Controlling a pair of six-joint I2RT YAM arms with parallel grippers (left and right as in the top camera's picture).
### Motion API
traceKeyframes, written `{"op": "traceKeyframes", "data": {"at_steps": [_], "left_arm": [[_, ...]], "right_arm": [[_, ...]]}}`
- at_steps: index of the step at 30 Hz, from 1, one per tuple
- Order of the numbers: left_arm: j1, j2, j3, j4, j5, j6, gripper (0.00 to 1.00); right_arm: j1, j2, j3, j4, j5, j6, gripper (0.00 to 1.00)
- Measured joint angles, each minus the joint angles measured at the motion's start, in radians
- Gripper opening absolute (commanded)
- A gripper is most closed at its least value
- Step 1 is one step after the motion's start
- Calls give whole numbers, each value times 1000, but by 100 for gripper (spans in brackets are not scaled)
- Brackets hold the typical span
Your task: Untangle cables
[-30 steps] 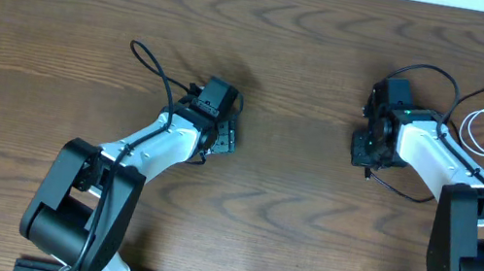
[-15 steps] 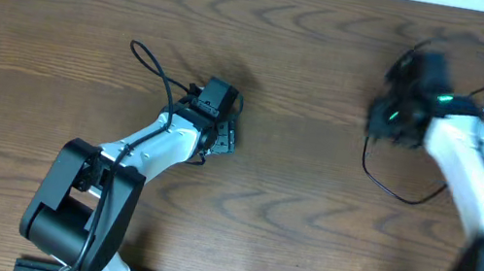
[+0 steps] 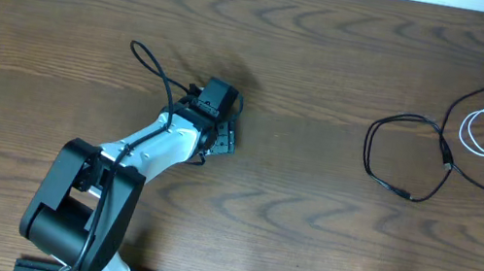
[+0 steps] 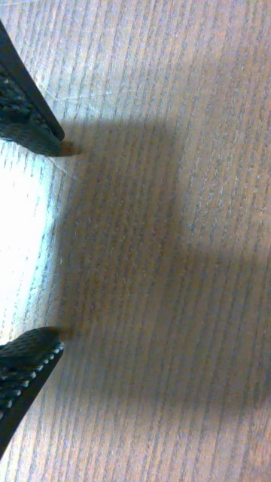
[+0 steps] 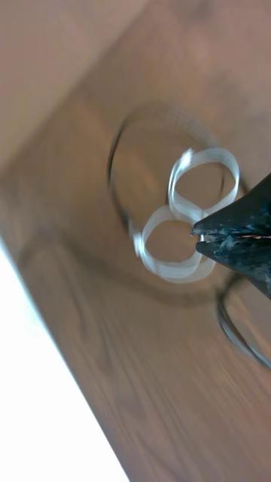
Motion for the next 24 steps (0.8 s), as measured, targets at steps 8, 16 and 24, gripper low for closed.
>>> {"op": "traceKeyframes", "data": {"at_steps": [8, 16, 24], "left_arm": [[0, 0, 0, -6, -1, 0, 81], [1, 0, 4, -51, -5, 2, 86], [4, -6, 7, -92, 43, 60, 87]], "right_arm": [[-126, 14, 0, -113, -105, 42, 13], [-91, 113, -26, -425, -249, 23, 36], [-64, 161, -154, -301, -267, -38, 50]]}}
